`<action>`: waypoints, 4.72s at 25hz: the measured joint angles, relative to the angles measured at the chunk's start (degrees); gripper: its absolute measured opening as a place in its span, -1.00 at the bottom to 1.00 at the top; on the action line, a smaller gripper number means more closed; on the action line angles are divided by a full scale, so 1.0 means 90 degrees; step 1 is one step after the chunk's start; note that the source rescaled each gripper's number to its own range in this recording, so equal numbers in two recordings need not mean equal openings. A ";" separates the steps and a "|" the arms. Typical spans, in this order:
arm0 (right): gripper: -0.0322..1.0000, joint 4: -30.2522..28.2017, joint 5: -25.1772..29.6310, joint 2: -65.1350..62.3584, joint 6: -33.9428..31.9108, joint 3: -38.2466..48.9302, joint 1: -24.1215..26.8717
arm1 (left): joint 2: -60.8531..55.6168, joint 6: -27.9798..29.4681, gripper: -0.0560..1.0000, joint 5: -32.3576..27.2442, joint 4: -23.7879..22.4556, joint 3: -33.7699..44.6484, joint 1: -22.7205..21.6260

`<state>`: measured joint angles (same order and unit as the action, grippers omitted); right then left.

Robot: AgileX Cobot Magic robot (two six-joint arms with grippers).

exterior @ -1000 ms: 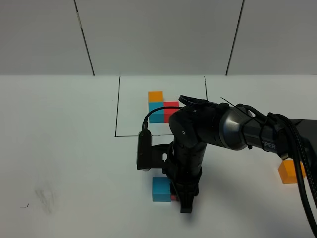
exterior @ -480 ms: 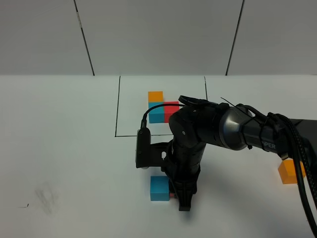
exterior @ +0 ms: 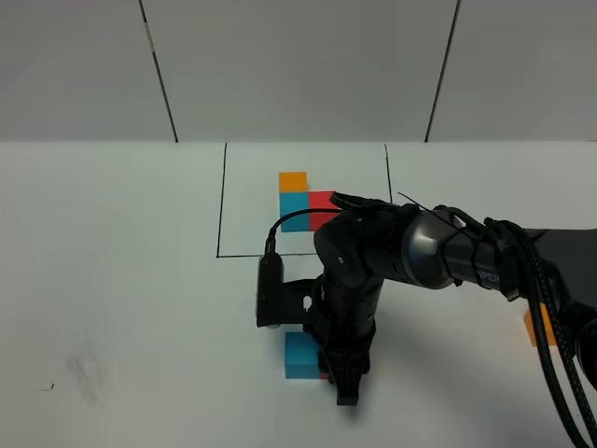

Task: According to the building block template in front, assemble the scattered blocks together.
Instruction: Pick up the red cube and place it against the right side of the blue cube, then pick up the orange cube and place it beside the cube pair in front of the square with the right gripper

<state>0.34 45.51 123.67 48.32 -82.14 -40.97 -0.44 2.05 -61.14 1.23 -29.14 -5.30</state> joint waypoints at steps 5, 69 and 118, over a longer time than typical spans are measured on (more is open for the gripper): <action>-0.93 0.0000 0.0005 0.0000 0.0018 0.0000 0.0000 | 0.0000 0.0000 0.47 0.0000 0.0000 0.0000 0.0000; 0.31 -0.0305 0.2033 -0.1289 -0.6079 0.0568 0.4404 | 0.0000 0.0000 0.47 0.0000 0.0000 0.0000 0.0000; -0.93 0.0257 0.0744 -0.0462 -0.5729 0.0788 0.4404 | 0.0000 0.0000 0.47 0.0000 0.0000 0.0000 0.0000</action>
<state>2.65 52.21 119.51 -3.23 -75.04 -1.33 -0.44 2.05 -61.14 1.23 -29.14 -5.30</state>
